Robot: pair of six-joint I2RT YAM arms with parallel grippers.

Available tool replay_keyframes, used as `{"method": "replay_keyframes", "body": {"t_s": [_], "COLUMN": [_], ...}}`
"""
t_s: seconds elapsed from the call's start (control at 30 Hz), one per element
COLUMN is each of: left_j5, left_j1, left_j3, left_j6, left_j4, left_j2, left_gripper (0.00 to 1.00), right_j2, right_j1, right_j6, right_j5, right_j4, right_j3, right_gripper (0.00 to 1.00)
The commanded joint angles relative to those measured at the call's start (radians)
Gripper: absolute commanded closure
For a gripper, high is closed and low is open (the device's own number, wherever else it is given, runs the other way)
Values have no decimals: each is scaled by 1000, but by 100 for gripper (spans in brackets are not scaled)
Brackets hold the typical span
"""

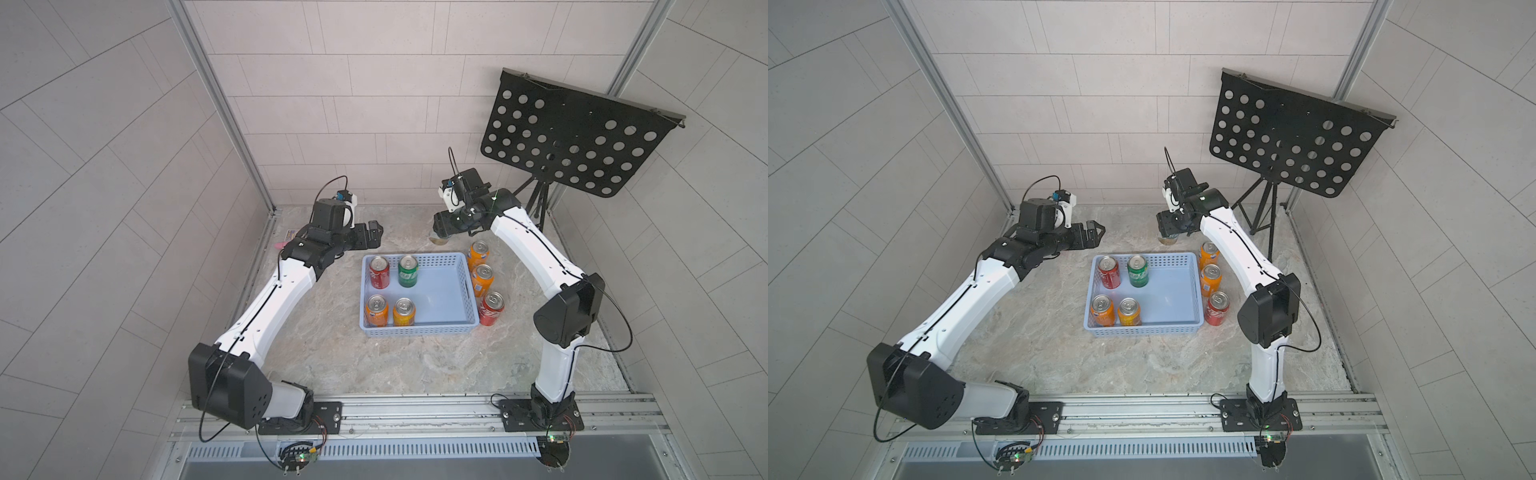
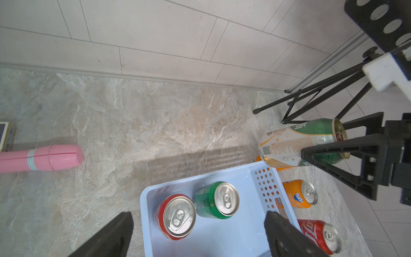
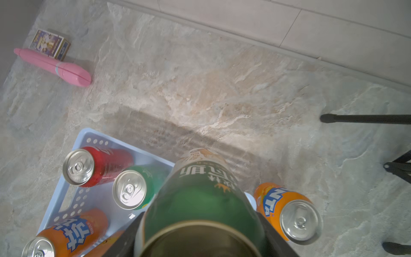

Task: Take out the drinks from the basket
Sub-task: Pick up the drink from the basket, then place the drink at the center of the board.

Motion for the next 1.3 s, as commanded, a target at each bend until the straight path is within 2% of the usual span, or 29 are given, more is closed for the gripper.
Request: {"method": "replay_keyframes", "body": {"t_s": [0.0, 0.2, 0.3, 0.6, 0.97, 1.27], "left_j5": [-11, -18, -24, -64, -26, 3], "left_j1": [-4, -3, -3, 0, 14, 20], "left_j3": [25, -15, -16, -16, -7, -12], "left_j6": [11, -2, 13, 24, -3, -37], "left_j4": [16, 68, 57, 41, 39, 56], "left_j2": [19, 16, 19, 14, 43, 62], "left_gripper": [0, 0, 0, 0, 0, 0], "right_j2": [71, 186, 232, 337, 383, 402], "right_j1": [-9, -25, -39, -38, -38, -36], "right_j6": [6, 13, 34, 13, 15, 28], "right_j5": [13, 58, 38, 64, 59, 52], "right_j4": [-2, 2, -3, -10, -24, -29], "right_j3": [81, 171, 210, 246, 242, 217], "right_gripper": [79, 80, 80, 80, 79, 71]}}
